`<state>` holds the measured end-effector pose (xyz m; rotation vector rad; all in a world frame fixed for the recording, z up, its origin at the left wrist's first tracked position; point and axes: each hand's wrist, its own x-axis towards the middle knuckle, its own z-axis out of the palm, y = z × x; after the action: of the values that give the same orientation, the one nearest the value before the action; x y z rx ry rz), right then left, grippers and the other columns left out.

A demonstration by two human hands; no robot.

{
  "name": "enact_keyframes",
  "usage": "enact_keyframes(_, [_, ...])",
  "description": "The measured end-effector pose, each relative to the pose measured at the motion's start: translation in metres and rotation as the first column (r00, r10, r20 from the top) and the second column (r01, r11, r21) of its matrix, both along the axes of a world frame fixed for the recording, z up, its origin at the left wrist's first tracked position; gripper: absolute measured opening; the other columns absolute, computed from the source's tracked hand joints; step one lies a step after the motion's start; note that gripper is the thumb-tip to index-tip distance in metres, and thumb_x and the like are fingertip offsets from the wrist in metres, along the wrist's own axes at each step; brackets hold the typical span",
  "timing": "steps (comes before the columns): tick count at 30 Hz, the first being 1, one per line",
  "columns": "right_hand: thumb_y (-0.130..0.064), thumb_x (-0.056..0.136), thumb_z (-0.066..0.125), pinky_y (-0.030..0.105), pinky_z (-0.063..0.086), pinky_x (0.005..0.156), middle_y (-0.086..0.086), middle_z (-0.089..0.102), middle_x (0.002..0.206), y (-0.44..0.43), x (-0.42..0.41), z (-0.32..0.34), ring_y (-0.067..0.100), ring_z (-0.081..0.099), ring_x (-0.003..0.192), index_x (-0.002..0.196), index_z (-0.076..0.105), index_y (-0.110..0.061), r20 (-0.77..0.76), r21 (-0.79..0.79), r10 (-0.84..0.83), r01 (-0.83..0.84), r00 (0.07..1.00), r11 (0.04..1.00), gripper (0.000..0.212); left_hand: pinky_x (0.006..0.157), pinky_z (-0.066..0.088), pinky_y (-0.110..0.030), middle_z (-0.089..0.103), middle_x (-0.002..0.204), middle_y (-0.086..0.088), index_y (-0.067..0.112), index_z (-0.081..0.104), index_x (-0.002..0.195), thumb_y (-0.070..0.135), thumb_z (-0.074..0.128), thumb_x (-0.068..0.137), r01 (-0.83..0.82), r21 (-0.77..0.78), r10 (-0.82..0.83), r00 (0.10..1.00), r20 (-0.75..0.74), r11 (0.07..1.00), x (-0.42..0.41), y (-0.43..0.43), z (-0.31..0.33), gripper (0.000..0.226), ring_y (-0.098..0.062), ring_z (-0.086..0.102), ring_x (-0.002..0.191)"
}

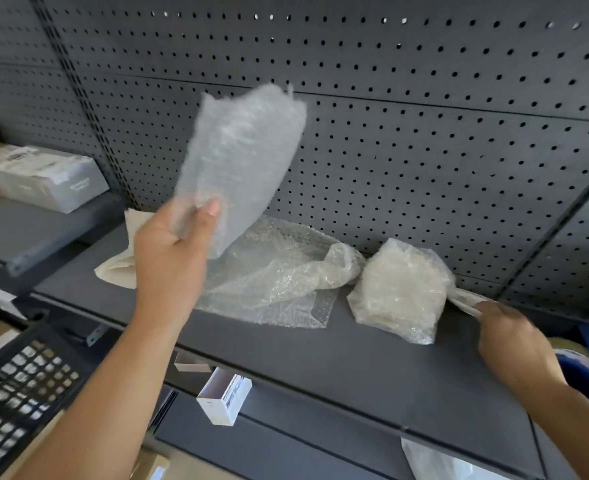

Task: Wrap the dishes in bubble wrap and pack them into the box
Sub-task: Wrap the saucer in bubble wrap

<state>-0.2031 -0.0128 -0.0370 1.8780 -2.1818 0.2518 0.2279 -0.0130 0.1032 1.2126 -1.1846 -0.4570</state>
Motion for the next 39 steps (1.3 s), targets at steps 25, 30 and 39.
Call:
enact_keyframes(25, [-0.054,0.09,0.064,0.042,0.058,0.087,-0.011,0.064,0.133,0.06,0.065,0.145,0.016,0.067,0.115,0.145,0.04,-0.052,0.98,-0.106,0.092,-0.069,-0.179,0.992,0.06,0.086,0.042,-0.003,0.071,0.11,0.031,0.043,0.063,0.122,0.037,0.041,0.103,0.457,0.182,-0.478,0.874,0.092,0.871,-0.115,0.065,-0.019,0.029,0.013,0.064,0.103])
enact_keyframes(30, [-0.083,0.071,0.064,0.07,0.05,0.089,0.007,0.033,0.161,0.071,0.057,0.161,0.046,0.049,0.132,0.156,0.029,-0.039,0.768,-0.012,-0.112,-0.188,-0.631,0.982,0.102,0.104,0.042,-0.011,0.066,0.13,0.024,0.037,0.058,0.134,0.031,0.042,0.107,0.381,0.014,-0.378,0.911,0.164,0.925,-0.128,0.071,-0.028,0.032,0.006,0.059,0.123])
enact_keyframes(39, [-0.03,0.101,0.048,0.057,0.055,0.094,0.021,0.059,0.139,0.066,0.056,0.151,0.044,0.054,0.13,0.14,0.054,-0.003,0.803,0.005,-0.217,-0.357,-0.555,0.934,0.048,0.094,0.045,-0.007,0.065,0.134,0.018,0.021,0.061,0.138,0.028,0.044,0.106,0.34,-0.088,-0.303,0.909,0.284,0.936,-0.132,0.072,-0.047,0.037,0.001,0.064,0.092])
